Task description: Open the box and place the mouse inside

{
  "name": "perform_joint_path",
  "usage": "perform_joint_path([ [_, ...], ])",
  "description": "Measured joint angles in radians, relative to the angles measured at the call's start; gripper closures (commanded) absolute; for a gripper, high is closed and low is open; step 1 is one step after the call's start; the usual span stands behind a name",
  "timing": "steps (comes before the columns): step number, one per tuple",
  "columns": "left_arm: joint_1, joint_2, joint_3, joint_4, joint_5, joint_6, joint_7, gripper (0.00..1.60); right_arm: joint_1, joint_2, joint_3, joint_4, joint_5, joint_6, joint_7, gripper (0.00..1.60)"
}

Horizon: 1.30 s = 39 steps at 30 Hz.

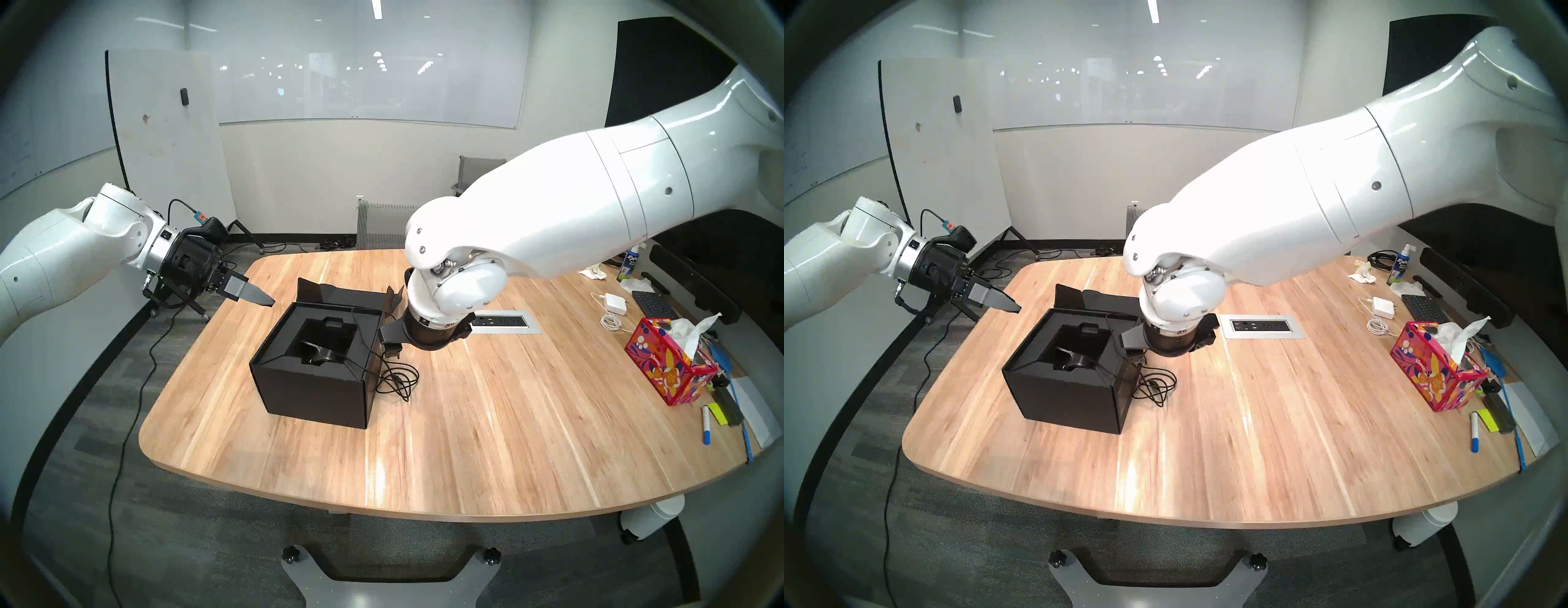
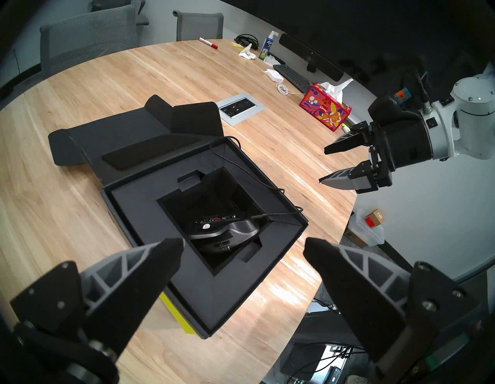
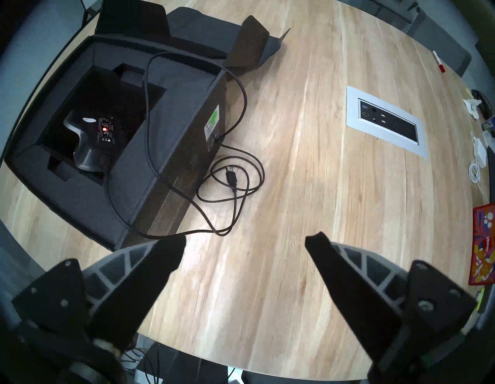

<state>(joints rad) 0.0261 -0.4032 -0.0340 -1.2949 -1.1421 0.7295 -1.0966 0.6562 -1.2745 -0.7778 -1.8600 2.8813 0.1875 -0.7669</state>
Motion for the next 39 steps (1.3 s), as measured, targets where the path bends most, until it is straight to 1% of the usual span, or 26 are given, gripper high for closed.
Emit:
perform_joint_path([
  [7, -0.001, 0.0, 0.0, 0.0, 0.0, 0.0, 0.0, 0.0, -0.036, 0.041, 0.034, -0.044, 0.0, -0.102, -0.064, 0.0],
  [11, -0.001, 0.0, 0.001, 0.0, 0.001, 0.0, -0.001, 0.0, -0.047, 0.056, 0.04, -0.064, 0.0, -0.143, -0.078, 0.0],
  [16, -0.001, 0.0, 0.001, 0.001, 0.001, 0.0, -0.001, 0.0, -0.053, 0.08, 0.039, -0.095, -0.001, -0.179, -0.075, 0.0],
  [20, -0.002, 0.0, 0.002, 0.001, 0.001, 0.0, -0.001, 0.0, -0.053, 0.095, 0.03, -0.113, -0.016, -0.173, -0.05, 0.0],
  [33, -0.003, 0.0, 0.003, 0.001, 0.001, 0.0, -0.001, 0.0, -0.053, 0.153, -0.04, -0.163, -0.083, -0.108, 0.038, 0.0],
  [39, -0.004, 0.0, 0.004, 0.001, 0.001, 0.0, -0.001, 0.0, -0.054, 0.168, -0.063, -0.173, -0.129, -0.089, 0.085, 0.0],
])
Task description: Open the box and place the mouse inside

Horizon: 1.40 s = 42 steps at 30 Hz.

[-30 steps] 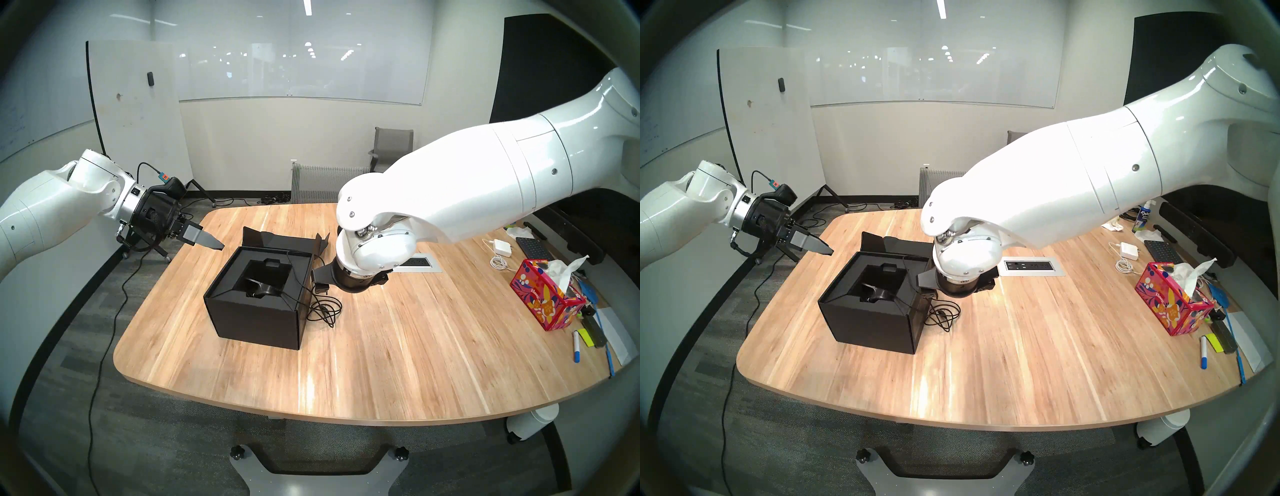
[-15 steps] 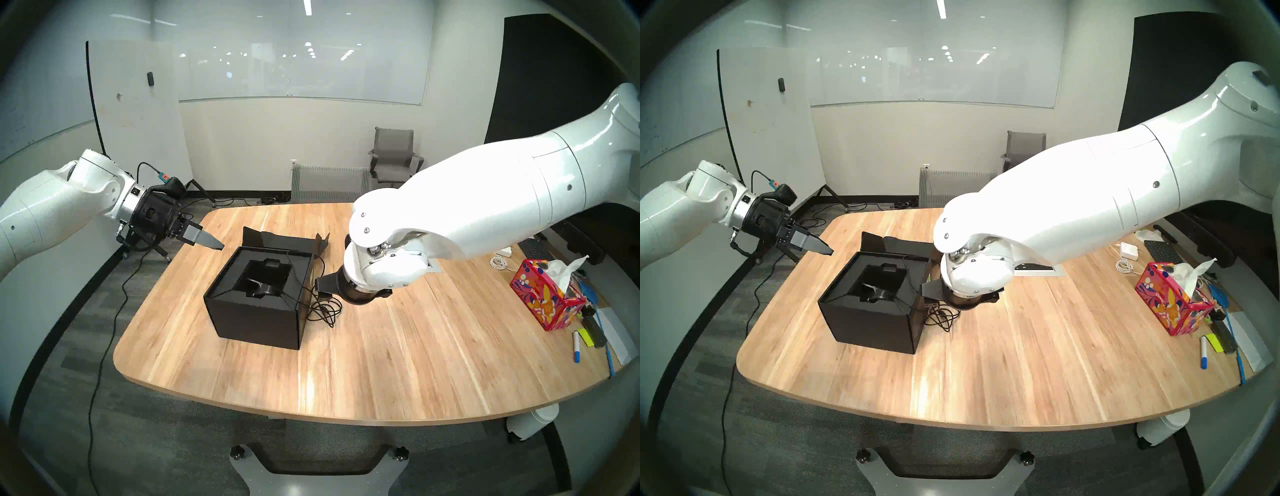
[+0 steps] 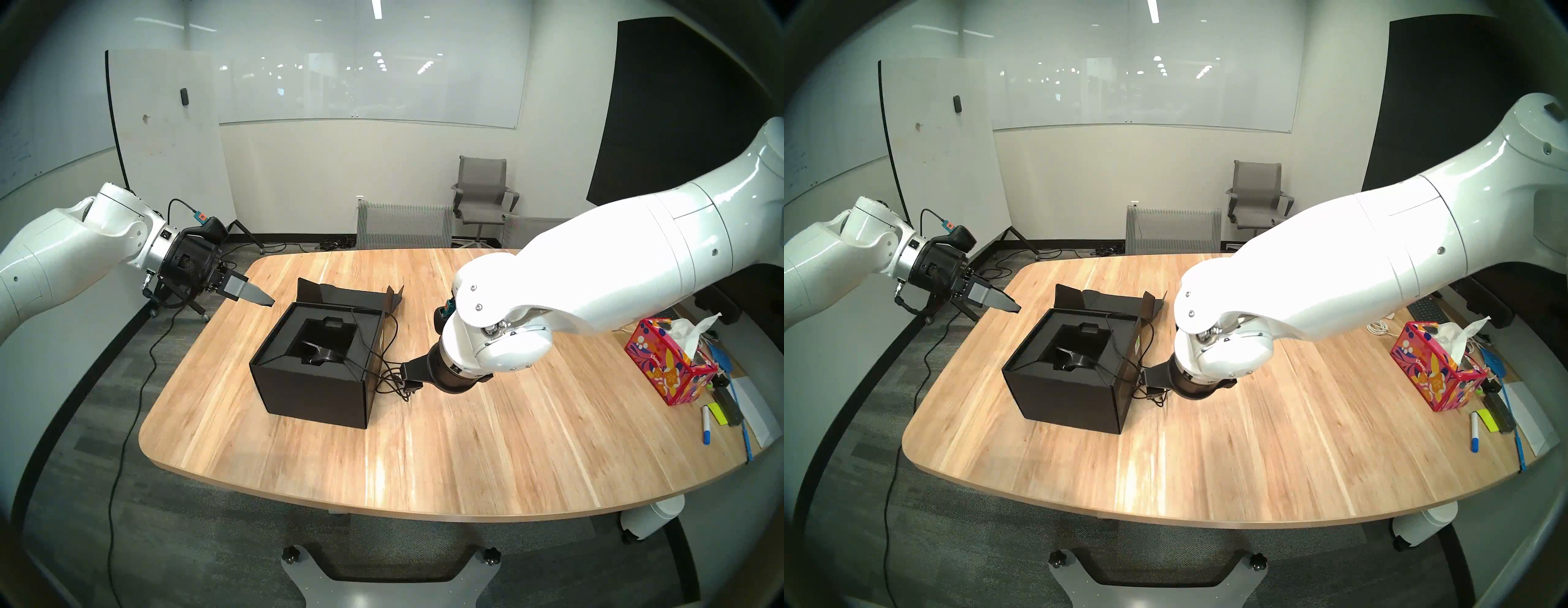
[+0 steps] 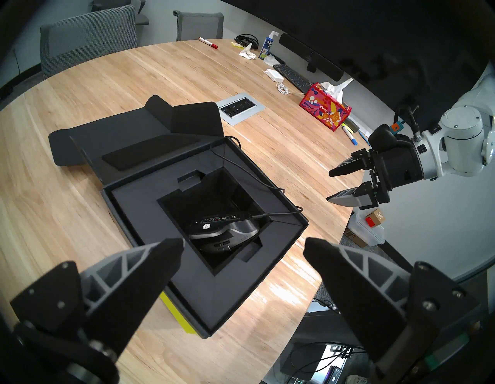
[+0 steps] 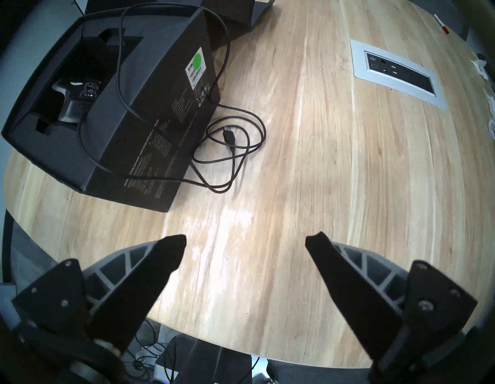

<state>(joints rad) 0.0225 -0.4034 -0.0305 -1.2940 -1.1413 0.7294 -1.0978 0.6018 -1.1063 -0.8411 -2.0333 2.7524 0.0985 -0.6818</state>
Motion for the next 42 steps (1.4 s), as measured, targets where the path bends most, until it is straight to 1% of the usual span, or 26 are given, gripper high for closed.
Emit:
perform_joint_path([
  [11, -0.001, 0.0, 0.002, 0.0, 0.0, 0.0, 0.0, 0.0, -0.015, 0.013, -0.04, 0.04, -0.091, 0.063, 0.109, 0.0],
  [22, -0.002, 0.0, 0.003, 0.0, 0.0, 0.0, 0.0, 0.0, -0.051, 0.029, -0.087, 0.112, -0.212, 0.155, 0.263, 0.0],
  [28, -0.002, 0.0, 0.003, 0.0, 0.0, 0.0, 0.0, 0.0, -0.072, 0.031, -0.101, 0.157, -0.278, 0.204, 0.352, 0.0],
  [37, -0.003, 0.0, 0.004, 0.0, 0.0, 0.0, 0.0, 0.0, -0.115, 0.005, -0.098, 0.228, -0.369, 0.252, 0.458, 0.0],
  [42, -0.003, 0.0, 0.004, 0.0, 0.0, 0.0, 0.0, 0.0, -0.134, -0.009, -0.096, 0.253, -0.394, 0.27, 0.492, 0.0],
])
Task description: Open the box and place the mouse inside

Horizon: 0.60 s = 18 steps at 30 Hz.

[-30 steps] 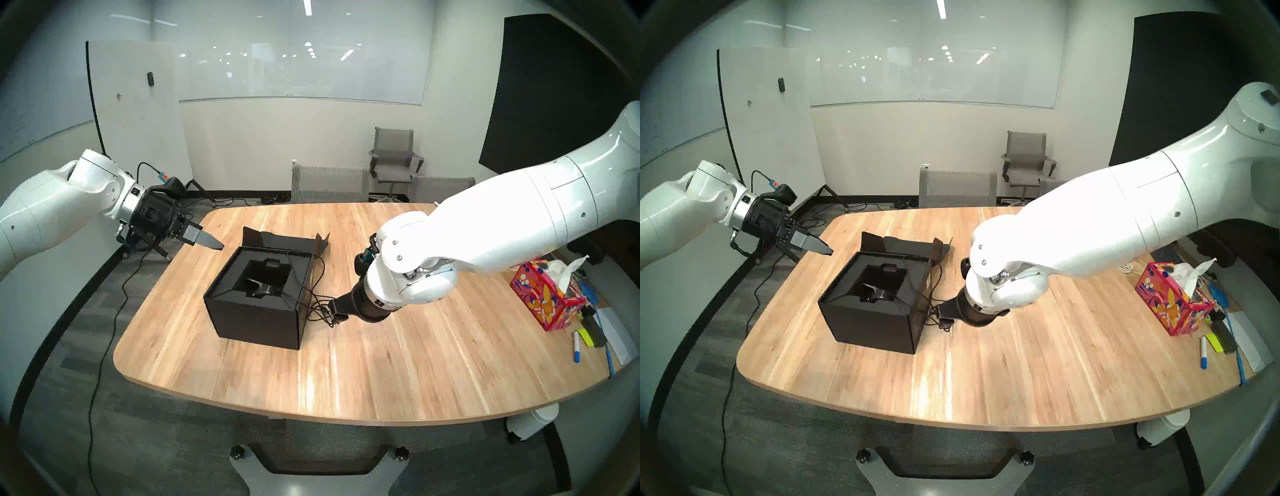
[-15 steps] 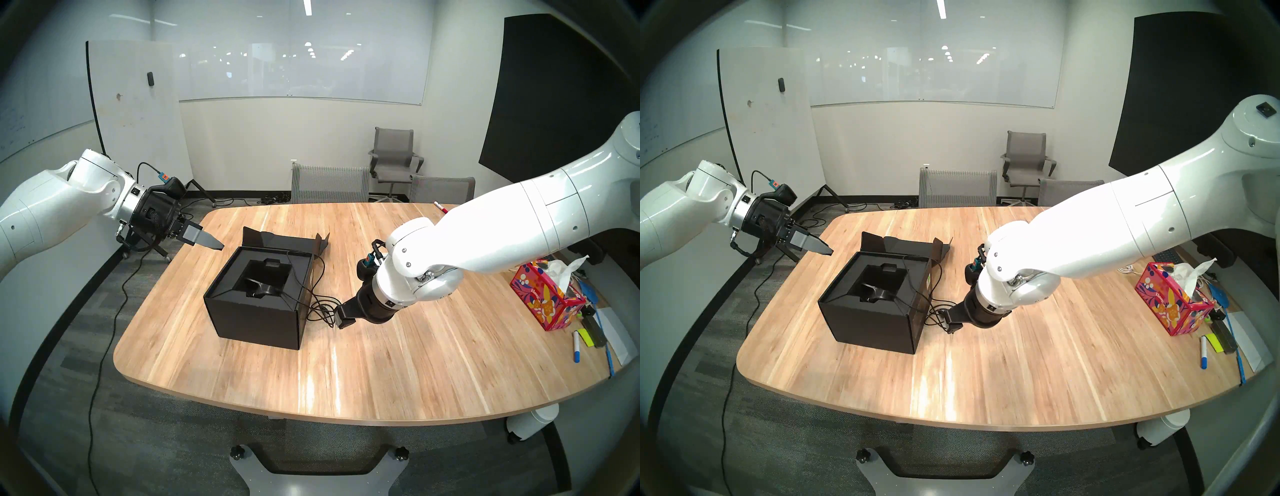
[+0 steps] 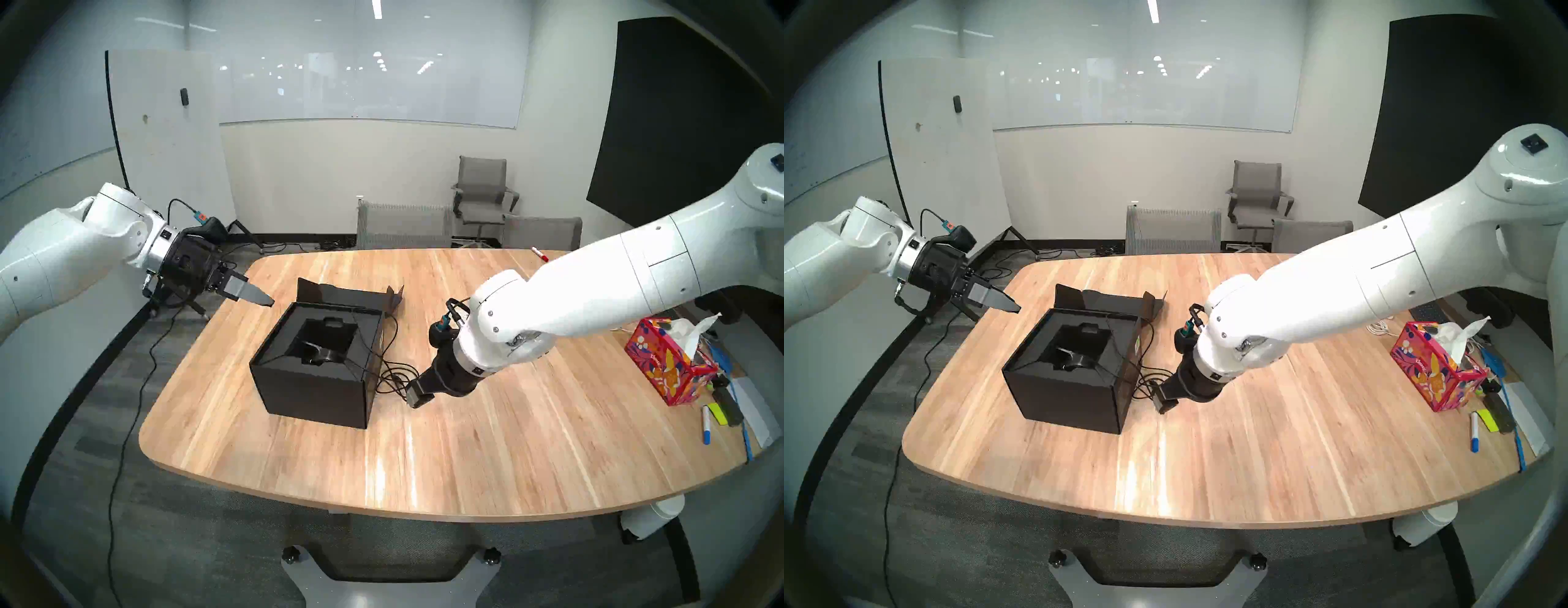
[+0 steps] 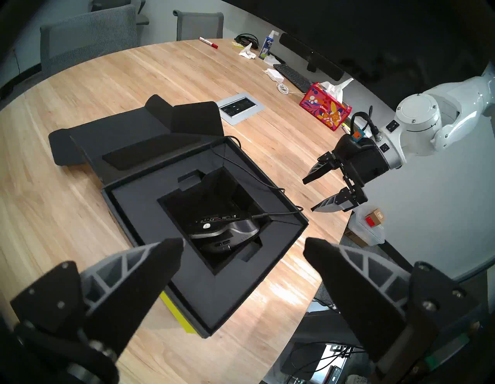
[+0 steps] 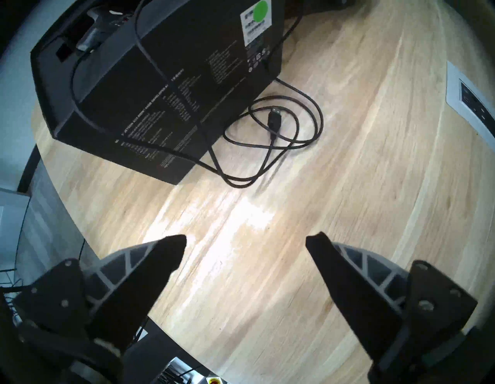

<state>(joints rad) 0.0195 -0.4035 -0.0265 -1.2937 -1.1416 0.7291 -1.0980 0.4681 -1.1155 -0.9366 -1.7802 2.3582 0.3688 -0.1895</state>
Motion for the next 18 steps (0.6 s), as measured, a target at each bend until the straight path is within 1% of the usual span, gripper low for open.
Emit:
perform_joint_path([
  [5, 0.0, 0.0, 0.0, 0.0, 0.0, 0.0, 0.0, 0.0, -0.02, -0.007, 0.0, 0.018, -0.018, 0.017, 0.032, 0.0],
  [10, -0.001, 0.0, 0.001, 0.0, 0.0, 0.0, 0.0, 0.0, -0.033, -0.008, 0.0, 0.022, -0.027, 0.024, 0.047, 0.0],
  [18, -0.001, 0.0, 0.001, 0.0, 0.0, 0.0, 0.0, 0.0, -0.039, 0.009, -0.012, -0.005, -0.045, 0.018, 0.053, 0.0],
])
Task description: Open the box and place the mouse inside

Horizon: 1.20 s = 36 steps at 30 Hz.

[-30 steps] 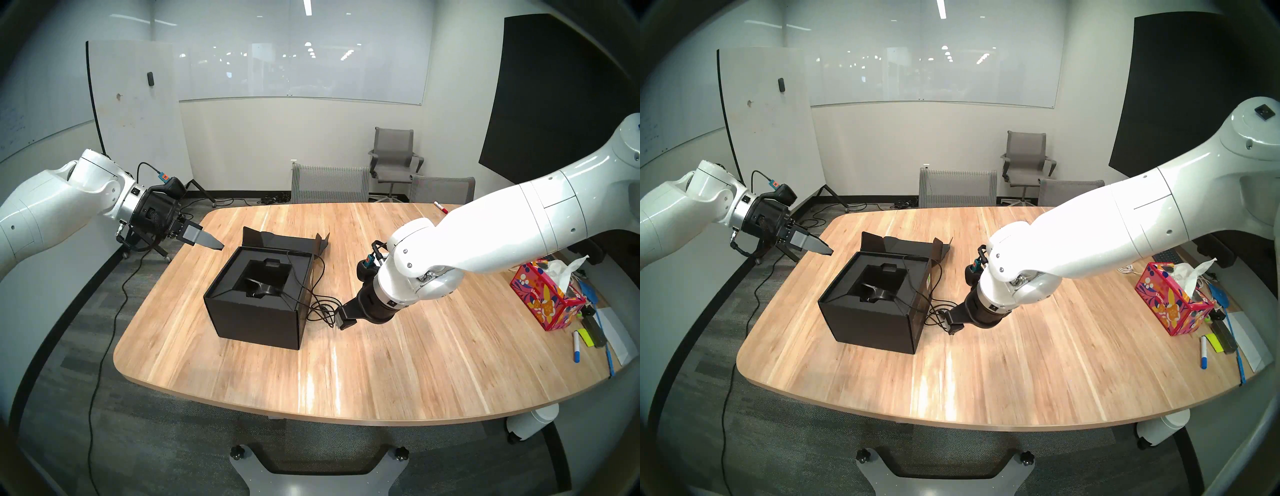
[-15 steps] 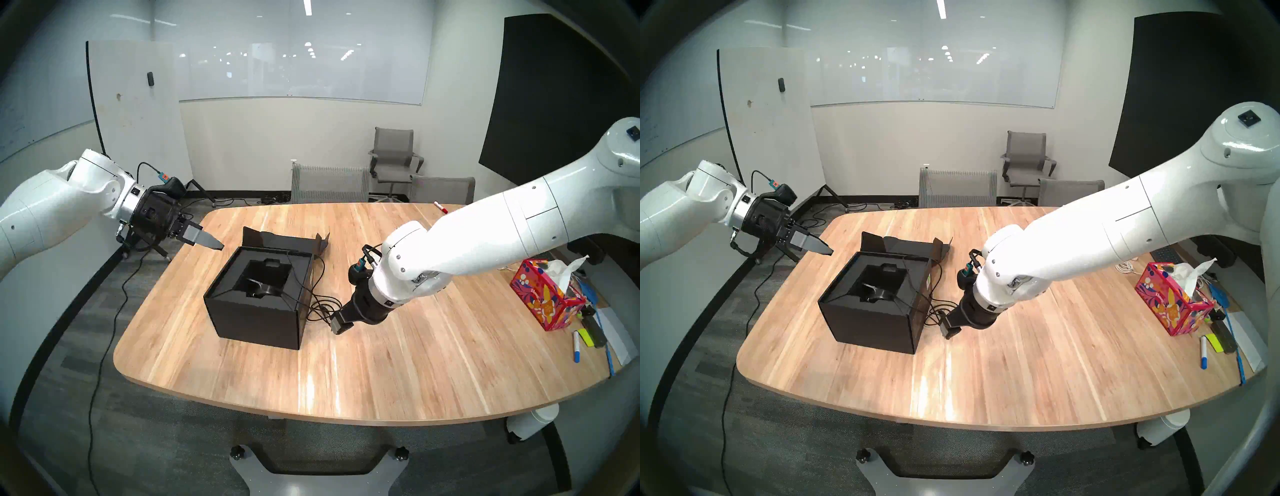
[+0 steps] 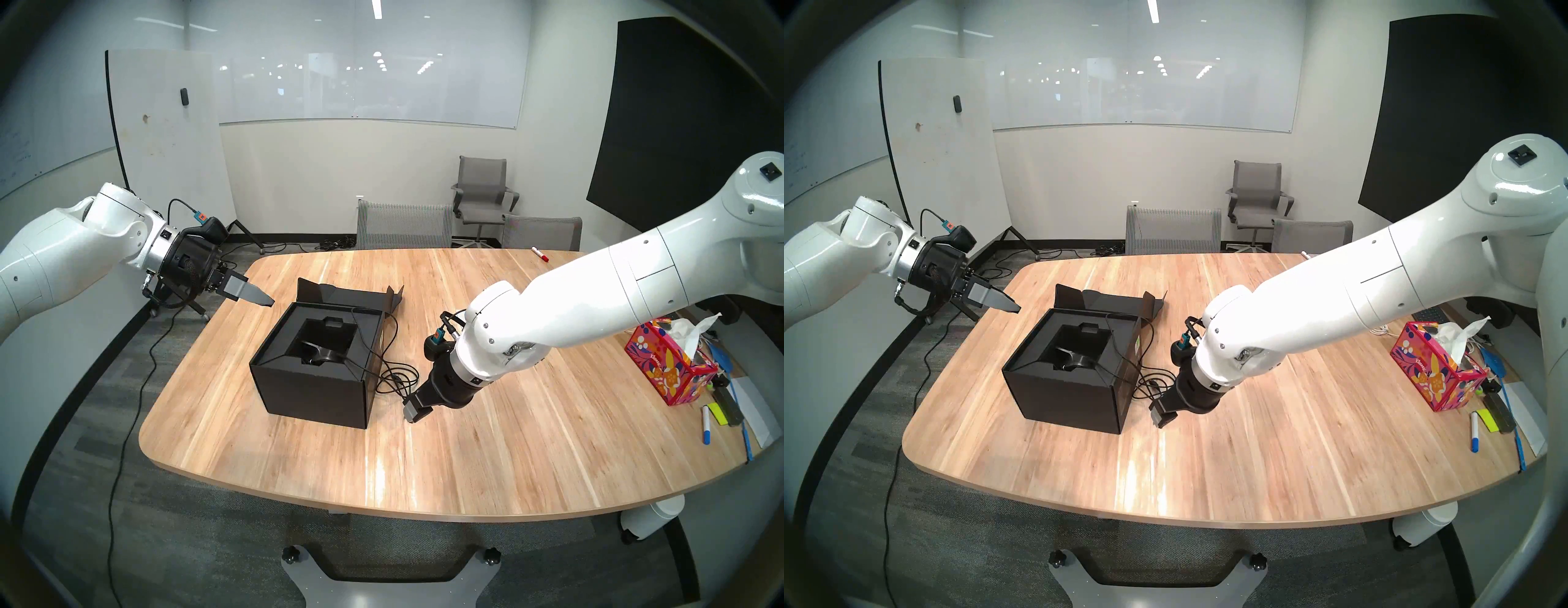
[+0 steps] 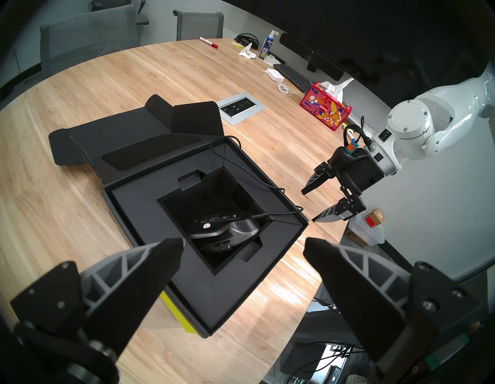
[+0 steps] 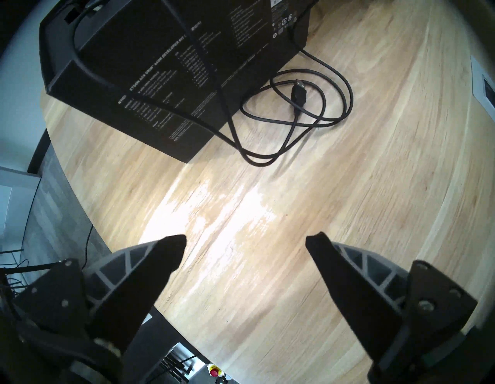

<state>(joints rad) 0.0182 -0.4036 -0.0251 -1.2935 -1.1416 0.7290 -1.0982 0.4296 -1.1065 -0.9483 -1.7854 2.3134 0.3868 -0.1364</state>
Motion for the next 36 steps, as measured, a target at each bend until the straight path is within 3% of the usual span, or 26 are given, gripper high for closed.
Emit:
perform_joint_path([
  [9, 0.0, 0.0, 0.0, 0.0, 0.0, 0.0, 0.0, 0.0, -0.002, 0.023, -0.047, -0.052, -0.038, -0.04, -0.022, 0.0],
  [14, -0.001, 0.0, 0.001, 0.0, 0.0, 0.0, 0.0, 0.0, -0.013, 0.024, -0.076, -0.067, -0.1, -0.086, -0.046, 0.0],
  [36, -0.001, 0.0, 0.001, 0.0, 0.0, 0.0, 0.0, 0.0, -0.055, -0.036, -0.101, -0.02, -0.339, -0.189, -0.079, 0.0],
])
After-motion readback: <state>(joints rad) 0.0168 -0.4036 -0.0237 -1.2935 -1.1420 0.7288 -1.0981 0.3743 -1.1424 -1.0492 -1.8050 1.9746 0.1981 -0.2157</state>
